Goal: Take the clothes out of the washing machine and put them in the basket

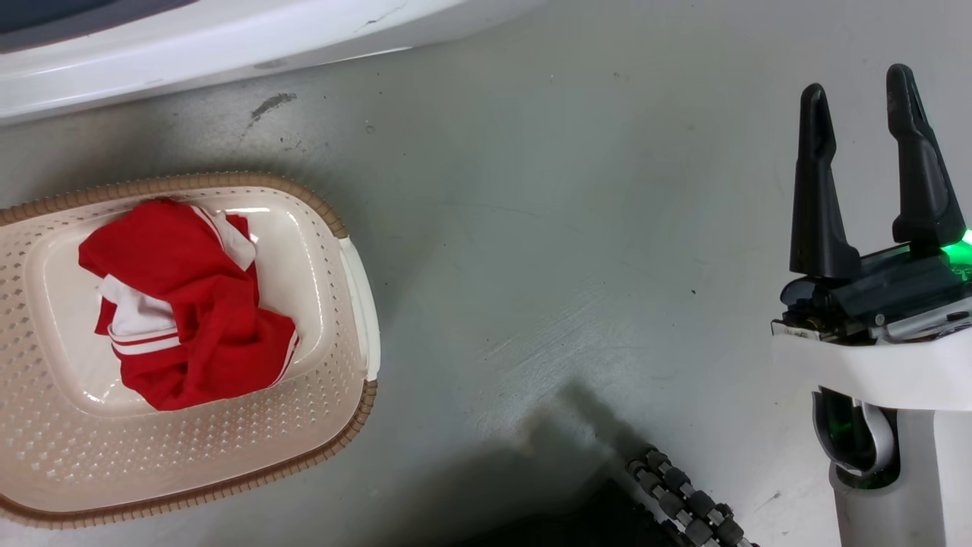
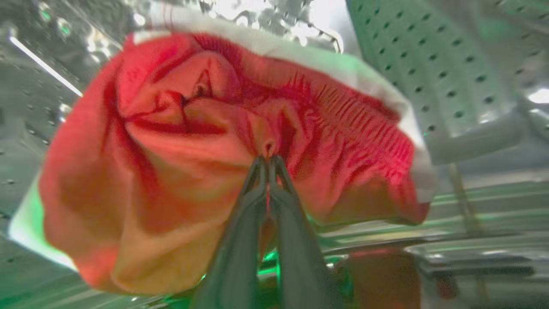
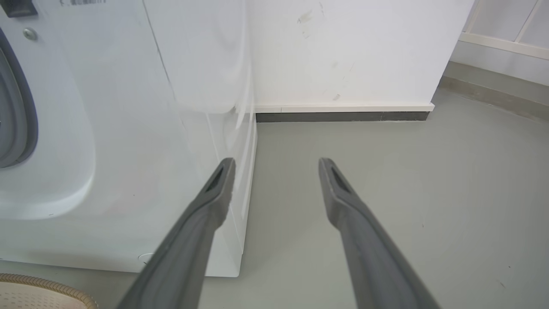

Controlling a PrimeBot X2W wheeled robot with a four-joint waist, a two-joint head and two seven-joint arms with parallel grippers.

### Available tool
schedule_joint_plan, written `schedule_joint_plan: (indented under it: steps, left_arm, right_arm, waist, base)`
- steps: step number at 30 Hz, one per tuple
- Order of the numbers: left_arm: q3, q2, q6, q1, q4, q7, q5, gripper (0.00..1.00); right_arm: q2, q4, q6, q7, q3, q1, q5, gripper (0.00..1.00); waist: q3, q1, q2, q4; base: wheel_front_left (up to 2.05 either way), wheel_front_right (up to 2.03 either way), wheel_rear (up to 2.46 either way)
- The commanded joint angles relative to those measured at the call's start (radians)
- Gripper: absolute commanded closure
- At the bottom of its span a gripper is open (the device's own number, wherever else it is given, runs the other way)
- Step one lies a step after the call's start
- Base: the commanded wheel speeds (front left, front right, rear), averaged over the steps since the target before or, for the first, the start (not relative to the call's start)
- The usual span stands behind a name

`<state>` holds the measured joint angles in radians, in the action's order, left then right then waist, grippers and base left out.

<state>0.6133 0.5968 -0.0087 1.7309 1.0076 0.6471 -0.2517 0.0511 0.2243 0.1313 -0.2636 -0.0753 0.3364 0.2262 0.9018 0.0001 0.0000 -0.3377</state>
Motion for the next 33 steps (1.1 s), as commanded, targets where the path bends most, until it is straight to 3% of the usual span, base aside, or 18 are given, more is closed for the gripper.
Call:
schedule_joint_plan:
  steps: [1, 12, 33]
  left_arm:
    - [0.000, 0.009, 0.009, -0.021, -0.021, -0.013, -0.009, 1.00]
    - [-0.030, -0.015, 0.034, -0.163, -0.161, -0.195, -0.073, 1.00]
    - [-0.071, -0.158, -0.032, -0.636, -0.166, -0.711, -0.246, 1.00]
  right_arm:
    - [-0.002, -0.003, -0.001, -0.002, 0.000, 0.015, -0.003, 0.00]
    - [-0.002, -0.026, -0.001, -0.002, 0.009, -0.025, -0.045, 0.00]
    - [-0.001, -0.079, -0.001, -0.002, 0.022, -0.175, -0.154, 0.00]
  waist:
    - [-0.007, -0.0001, 0.0000, 0.001]
    - [-0.137, -0.0001, 0.0000, 0.045]
    - [-0.480, -0.0001, 0.0000, 0.185]
  base:
    - [0.00, 0.00, 0.00]
    - [0.00, 0.00, 0.00]
    - [0.00, 0.00, 0.00]
